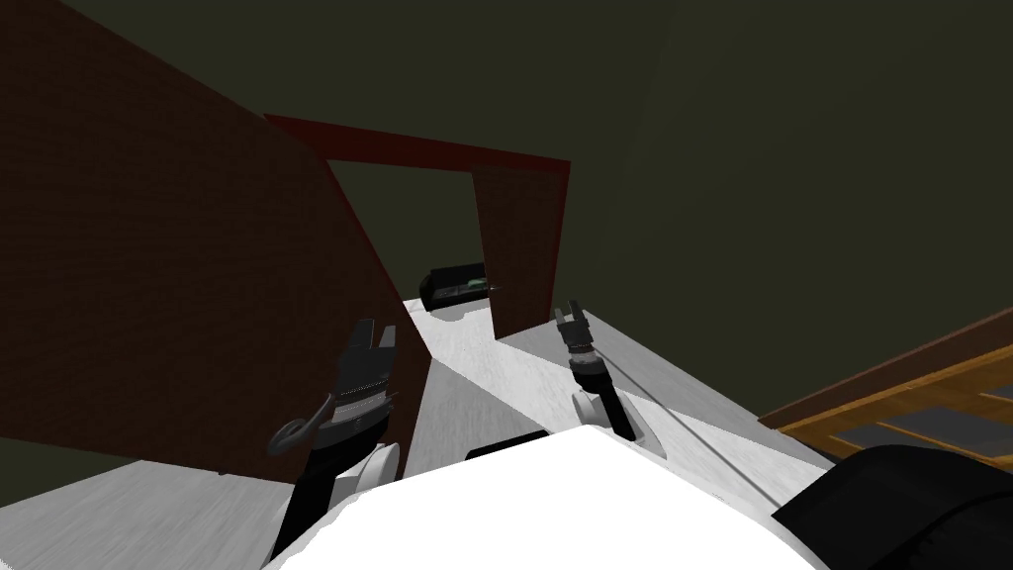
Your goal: Pull the door open
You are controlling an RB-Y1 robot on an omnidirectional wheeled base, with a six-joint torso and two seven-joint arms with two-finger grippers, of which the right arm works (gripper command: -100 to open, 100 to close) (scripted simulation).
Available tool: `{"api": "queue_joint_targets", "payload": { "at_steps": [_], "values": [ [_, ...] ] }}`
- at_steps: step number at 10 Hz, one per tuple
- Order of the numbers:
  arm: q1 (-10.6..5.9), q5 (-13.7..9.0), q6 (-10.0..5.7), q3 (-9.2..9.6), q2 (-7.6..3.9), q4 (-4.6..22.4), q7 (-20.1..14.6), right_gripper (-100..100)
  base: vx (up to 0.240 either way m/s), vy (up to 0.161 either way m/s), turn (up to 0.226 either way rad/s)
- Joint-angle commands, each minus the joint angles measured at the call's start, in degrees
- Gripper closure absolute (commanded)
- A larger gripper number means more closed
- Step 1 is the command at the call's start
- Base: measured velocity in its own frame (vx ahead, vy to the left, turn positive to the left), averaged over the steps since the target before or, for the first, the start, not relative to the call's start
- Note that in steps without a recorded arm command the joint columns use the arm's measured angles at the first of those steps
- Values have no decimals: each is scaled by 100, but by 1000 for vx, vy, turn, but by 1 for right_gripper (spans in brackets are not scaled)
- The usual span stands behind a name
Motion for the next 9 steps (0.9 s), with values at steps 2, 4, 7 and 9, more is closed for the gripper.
{"api": "queue_joint_targets", "payload": {
  "at_steps": [2, 4, 7, 9],
  "values": [
    [-114, -31, -48, -31, -71, 324, -15, -100, 95, 13, 43],
    [-203, -50, -87, -46, -117, 574, -21, -100, 104, 23, 46],
    [-343, -80, -147, -71, -186, 970, -30, -100, 100, 22, 49],
    [-440, -102, -189, -89, -231, 1247, -36, -100, 94, 21, 49]
  ]
}}
